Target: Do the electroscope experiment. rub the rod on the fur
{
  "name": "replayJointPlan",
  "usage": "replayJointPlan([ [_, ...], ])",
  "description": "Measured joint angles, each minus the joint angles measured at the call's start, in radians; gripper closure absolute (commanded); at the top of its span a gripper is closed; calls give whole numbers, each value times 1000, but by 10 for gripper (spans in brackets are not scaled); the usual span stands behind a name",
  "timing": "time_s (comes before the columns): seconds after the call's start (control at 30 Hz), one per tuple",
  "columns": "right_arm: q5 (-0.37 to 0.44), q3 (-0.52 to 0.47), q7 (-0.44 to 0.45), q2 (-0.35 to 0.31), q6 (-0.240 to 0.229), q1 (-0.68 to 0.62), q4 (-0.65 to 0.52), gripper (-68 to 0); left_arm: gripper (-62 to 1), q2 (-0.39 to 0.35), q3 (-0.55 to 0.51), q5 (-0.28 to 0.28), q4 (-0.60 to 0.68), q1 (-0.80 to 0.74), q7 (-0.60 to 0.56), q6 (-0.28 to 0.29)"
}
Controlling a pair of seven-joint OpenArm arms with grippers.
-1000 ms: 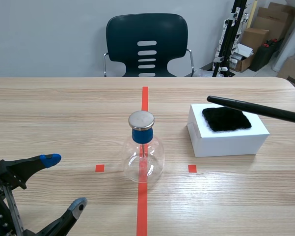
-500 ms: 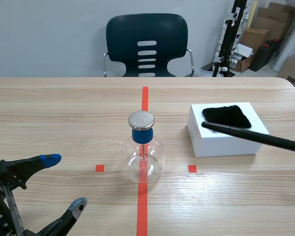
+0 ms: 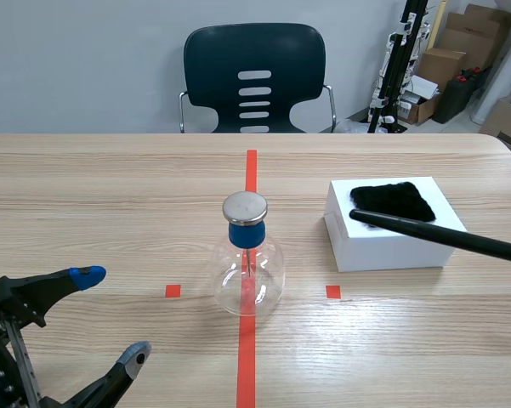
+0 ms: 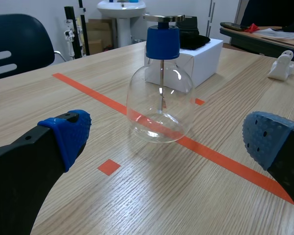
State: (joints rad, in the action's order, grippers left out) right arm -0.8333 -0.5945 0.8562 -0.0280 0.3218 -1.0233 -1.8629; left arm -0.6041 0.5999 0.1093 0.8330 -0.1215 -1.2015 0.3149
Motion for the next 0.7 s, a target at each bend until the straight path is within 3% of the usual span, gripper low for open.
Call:
replayJointPlan([
  [0.7,0,0,7,0,0,11,0,-2,-623,0,0,0,0,0,0,0],
])
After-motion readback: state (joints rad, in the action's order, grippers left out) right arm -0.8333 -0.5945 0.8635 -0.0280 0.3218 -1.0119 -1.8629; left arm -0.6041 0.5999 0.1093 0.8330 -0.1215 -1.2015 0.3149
